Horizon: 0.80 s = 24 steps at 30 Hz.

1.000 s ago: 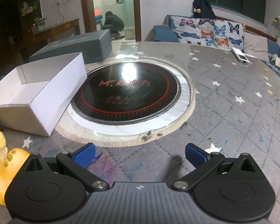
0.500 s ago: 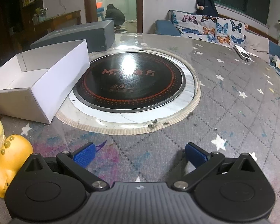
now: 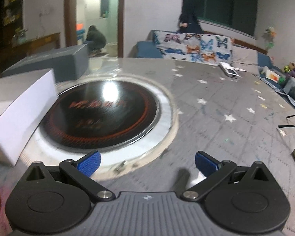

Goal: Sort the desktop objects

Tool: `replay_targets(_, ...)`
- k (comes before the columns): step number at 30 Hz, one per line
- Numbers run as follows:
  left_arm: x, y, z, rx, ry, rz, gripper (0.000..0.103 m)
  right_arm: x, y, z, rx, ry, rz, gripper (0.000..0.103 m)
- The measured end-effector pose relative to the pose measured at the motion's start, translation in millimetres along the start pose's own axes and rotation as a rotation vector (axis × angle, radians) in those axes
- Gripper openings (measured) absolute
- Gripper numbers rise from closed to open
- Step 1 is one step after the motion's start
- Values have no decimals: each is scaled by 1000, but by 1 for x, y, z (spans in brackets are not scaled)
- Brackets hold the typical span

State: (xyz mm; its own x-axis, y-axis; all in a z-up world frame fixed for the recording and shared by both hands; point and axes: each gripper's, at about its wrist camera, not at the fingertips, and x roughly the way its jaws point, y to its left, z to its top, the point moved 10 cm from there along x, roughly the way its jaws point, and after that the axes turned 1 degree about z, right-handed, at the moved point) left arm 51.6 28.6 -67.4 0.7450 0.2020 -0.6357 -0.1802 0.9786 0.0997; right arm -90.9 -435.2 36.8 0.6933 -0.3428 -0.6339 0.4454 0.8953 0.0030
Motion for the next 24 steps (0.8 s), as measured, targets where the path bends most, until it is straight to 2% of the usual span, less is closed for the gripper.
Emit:
replay_targets(7,5,1,4,29,-41,-18,103,17,-21,11,58,-14,-49,103)
replay_targets(13,14,-5,10,46,-52,-20,103,33,-33,10,104,25,-60,103)
replay_targets(19,25,-6,13,-21,-24,-71,103,40,-31,12,69,42,-74,103)
replay_targets(22,26,-7,14,-21,-24,-72,103,40,-29,12,56,46,-76,103)
replay_targets(24,35,-27,13,-18,-24,-69,103,40,-28,12,58,45,-75,103)
